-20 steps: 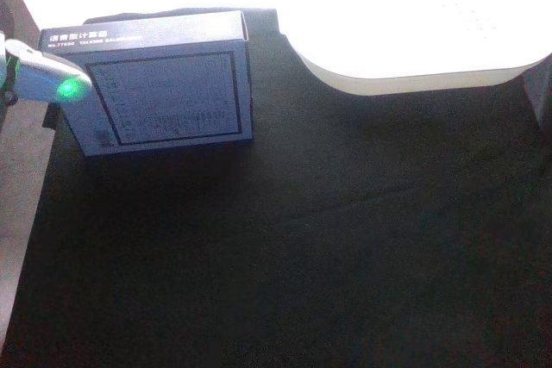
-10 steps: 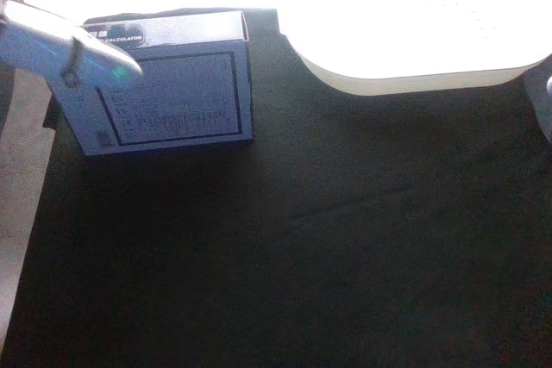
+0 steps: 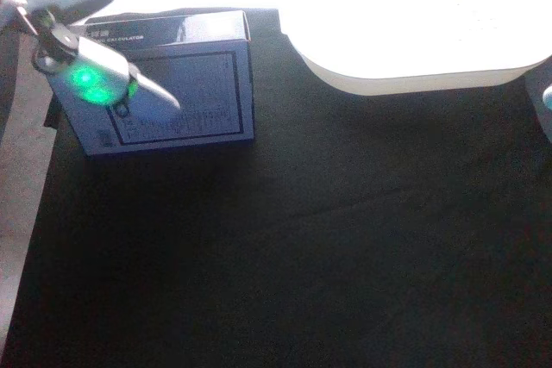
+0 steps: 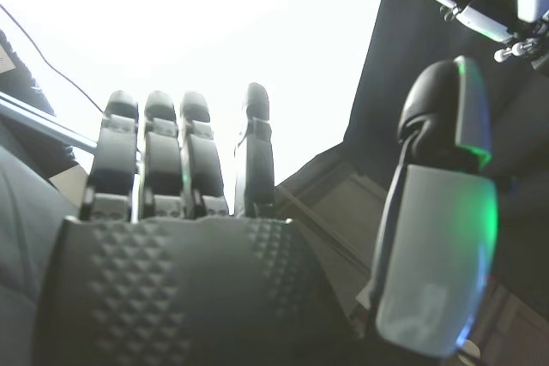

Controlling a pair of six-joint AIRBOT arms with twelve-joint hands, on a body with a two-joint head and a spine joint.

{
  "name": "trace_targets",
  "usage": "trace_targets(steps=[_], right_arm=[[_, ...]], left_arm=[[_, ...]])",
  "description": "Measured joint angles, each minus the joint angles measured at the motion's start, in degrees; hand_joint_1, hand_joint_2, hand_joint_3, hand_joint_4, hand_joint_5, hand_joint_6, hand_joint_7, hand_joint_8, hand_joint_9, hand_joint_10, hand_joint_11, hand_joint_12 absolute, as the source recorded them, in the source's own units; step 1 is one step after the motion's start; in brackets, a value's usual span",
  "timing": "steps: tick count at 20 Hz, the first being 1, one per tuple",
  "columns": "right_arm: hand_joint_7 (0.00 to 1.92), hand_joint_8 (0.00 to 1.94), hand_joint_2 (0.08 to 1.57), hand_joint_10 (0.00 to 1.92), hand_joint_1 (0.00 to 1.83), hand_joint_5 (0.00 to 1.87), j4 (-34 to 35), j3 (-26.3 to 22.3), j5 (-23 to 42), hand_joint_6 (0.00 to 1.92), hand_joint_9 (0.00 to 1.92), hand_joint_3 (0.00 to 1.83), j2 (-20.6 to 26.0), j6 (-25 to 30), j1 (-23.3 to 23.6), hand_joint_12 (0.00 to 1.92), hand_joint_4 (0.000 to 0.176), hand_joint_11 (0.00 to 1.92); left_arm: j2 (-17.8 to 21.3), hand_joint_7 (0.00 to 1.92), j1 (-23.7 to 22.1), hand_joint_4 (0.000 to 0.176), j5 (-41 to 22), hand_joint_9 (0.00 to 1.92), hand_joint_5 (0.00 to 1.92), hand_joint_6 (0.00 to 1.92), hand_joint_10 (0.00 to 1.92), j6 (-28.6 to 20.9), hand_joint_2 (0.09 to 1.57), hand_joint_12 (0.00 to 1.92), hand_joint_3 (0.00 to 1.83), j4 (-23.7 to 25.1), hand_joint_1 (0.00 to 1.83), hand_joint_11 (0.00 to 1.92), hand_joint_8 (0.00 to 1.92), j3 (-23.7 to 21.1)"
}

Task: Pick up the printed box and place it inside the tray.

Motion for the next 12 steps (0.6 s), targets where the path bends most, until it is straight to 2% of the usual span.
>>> trace_targets(steps=[2, 3, 4, 6, 7, 8, 9, 11, 12], right_arm=[[0.2, 0.01, 0.74, 0.02, 0.85, 0.44, -0.09, 0.0, -0.02, 0.0, 0.16, 0.0, 0.0, -0.02, 0.0, 0.09, 0.124, 0.09], [0.21, 0.0, 0.75, 0.0, 0.85, 0.45, -0.07, 0.0, -0.02, 0.01, 0.17, 0.0, 0.0, 0.0, 0.0, 0.25, 0.124, 0.04], [0.23, 0.0, 0.75, 0.0, 0.86, 0.46, -0.17, 0.0, -0.02, 0.0, 0.18, 0.0, 0.0, 0.0, 0.0, 0.36, 0.126, 0.01], [0.24, 0.0, 0.74, 0.0, 0.89, 0.47, -0.26, 0.0, -0.11, 0.0, 0.19, 0.0, 0.0, 0.0, 0.0, 0.39, 0.116, 0.0], [0.26, 0.01, 0.7, 0.01, 0.93, 0.5, -0.11, 0.0, -0.11, 0.01, 0.21, 0.0, 0.0, 0.0, 0.0, 0.42, 0.112, 0.0], [0.26, 0.01, 0.7, 0.01, 0.93, 0.5, -0.11, 0.0, -0.11, 0.01, 0.21, 0.0, 0.0, 0.0, 0.0, 0.42, 0.112, 0.0], [0.27, 0.01, 0.71, 0.01, 0.95, 0.5, -0.46, 0.0, -0.09, 0.0, 0.22, 0.0, 0.0, 0.0, 0.0, 0.43, 0.102, 0.0], [0.28, 0.0, 0.71, 0.0, 0.99, 0.51, -0.5, -0.02, -0.07, 0.0, 0.22, 0.0, 0.0, 0.02, 0.0, 0.4, 0.093, 0.0], [0.29, 0.01, 0.7, 0.01, 0.99, 0.52, -0.44, -0.02, 0.02, 0.01, 0.23, 0.0, 0.0, 0.0, 0.0, 0.4, 0.087, 0.0]], left_arm=[[-1.11, 0.14, 0.31, 0.0, 1.55, 0.13, 0.0, 0.0, 0.01, 4.98, 0.67, 0.02, 0.0, -3.02, 0.46, 0.11, 0.01, 0.0], [-1.86, 0.13, 0.48, 0.0, 2.08, 0.13, 0.0, 0.0, 0.01, 7.13, 0.67, 0.02, 0.0, -4.33, 0.46, 0.1, 0.0, 0.13], [-2.49, 0.1, 0.94, 0.0, 2.1, 0.1, 0.0, 0.0, 0.0, 7.26, 0.68, 0.0, 0.0, -4.63, 0.48, 0.05, 0.0, 0.46], [-2.91, 0.1, 2.01, 0.0, 1.05, 0.07, 0.0, 0.0, 0.0, 7.23, 0.69, 0.01, 0.0, -5.77, 0.59, 0.05, 0.0, 1.51], [-3.52, 0.15, 2.43, 0.0, 0.68, 0.09, 0.01, 0.01, 0.01, 7.19, 0.7, 0.02, 0.0, -6.88, 0.78, 0.09, 0.02, 2.56], [-3.58, 0.15, 2.71, 0.0, 0.48, 0.09, 0.01, 0.01, 0.01, 7.21, 0.7, 0.02, 0.0, -6.84, 0.78, 0.09, 0.02, 2.75], [-4.04, 0.21, 3.13, 0.0, 0.5, 0.15, 0.06, 0.01, 0.01, 7.15, 0.72, 0.03, 0.0, -6.95, 0.86, 0.14, 0.01, 3.23], [-5.05, 0.5, 3.91, 0.0, -0.33, 0.52, 0.36, 0.02, 0.03, 7.02, 0.84, 0.08, 0.0, -7.23, 1.1, 0.48, 0.01, 4.04], [-5.35, 0.7, 4.09, 0.0, -0.92, 0.75, 0.59, 0.02, 0.03, 6.99, 0.92, 0.13, 0.01, -7.34, 1.22, 0.7, 0.02, 4.42]])
